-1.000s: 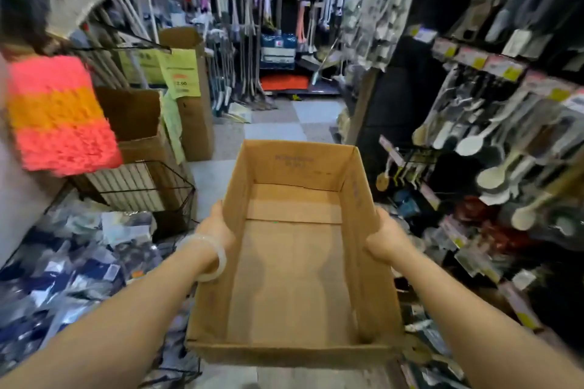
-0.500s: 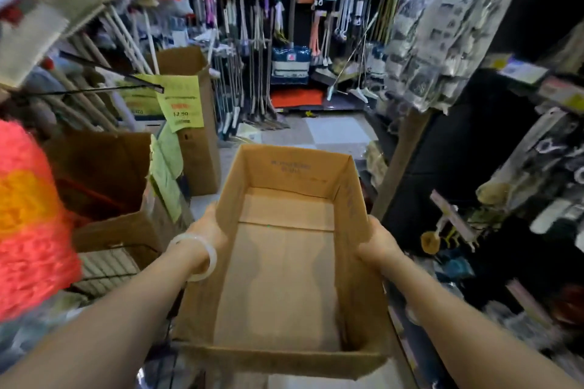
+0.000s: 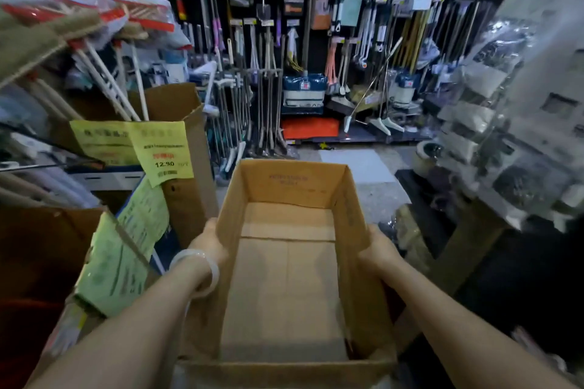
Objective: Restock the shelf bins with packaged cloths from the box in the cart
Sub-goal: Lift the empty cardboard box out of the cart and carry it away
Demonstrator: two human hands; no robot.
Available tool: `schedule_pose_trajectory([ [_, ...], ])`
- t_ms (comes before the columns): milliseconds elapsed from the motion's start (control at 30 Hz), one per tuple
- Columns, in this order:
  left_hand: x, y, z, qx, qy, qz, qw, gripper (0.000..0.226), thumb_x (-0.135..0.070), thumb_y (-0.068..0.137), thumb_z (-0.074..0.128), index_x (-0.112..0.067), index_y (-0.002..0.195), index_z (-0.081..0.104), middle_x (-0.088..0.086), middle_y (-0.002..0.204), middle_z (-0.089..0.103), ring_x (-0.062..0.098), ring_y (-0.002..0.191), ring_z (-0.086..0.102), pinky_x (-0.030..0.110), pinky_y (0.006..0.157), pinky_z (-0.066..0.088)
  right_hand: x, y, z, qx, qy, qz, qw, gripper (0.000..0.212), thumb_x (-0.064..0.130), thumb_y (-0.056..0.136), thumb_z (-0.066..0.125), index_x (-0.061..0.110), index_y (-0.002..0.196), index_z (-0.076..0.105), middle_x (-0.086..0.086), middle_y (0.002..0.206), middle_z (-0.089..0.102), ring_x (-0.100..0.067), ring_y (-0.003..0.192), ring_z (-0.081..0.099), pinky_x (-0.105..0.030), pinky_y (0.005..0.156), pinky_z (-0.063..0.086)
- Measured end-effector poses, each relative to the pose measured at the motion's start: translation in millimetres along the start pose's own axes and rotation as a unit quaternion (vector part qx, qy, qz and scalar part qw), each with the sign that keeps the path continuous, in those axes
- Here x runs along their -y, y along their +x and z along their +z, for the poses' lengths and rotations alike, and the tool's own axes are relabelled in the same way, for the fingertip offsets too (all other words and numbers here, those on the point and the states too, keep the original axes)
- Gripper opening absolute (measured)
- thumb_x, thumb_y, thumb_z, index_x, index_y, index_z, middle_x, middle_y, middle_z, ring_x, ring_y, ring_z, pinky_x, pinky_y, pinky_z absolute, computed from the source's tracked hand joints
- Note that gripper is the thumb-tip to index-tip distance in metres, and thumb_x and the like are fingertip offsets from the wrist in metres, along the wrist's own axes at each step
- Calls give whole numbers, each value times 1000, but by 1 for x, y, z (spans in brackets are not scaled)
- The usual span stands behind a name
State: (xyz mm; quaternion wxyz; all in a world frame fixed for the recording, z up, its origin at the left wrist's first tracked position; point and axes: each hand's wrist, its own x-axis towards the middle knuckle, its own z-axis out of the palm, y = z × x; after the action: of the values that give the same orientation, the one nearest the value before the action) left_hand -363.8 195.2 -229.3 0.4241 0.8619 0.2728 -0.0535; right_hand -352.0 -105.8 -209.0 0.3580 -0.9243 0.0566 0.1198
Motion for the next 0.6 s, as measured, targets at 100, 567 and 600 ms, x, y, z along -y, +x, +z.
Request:
schedule_pose_trajectory([
  [100,-43,19,-2,8,43,28,999,46,-14,92,48,-24,133,30,8,86,54,24,71,53,36,66,43,24,69,-15,6,7,-13,1000,51,-3,85,47,12,133,40,-11,115,61,-27,100,58,-30,76,47],
  [567,-203,345,26,44,89,60,993,48,-5,95,46,-14,140,32,9,108,54,27,92,52,35,84,40,99,400,-31,-6,45,36,998,48,0,80,54,11,125,43,-15,113,61,-34,104,59,-47,90,51],
  [600,-216,369,27,41,96,65,992,49,-7,94,45,-18,140,31,7,97,54,26,85,52,35,76,42,106,422,-35,-8,48,42,998,49,-2,80,53,11,126,42,-16,113,60,-34,104,59,-47,89,52],
])
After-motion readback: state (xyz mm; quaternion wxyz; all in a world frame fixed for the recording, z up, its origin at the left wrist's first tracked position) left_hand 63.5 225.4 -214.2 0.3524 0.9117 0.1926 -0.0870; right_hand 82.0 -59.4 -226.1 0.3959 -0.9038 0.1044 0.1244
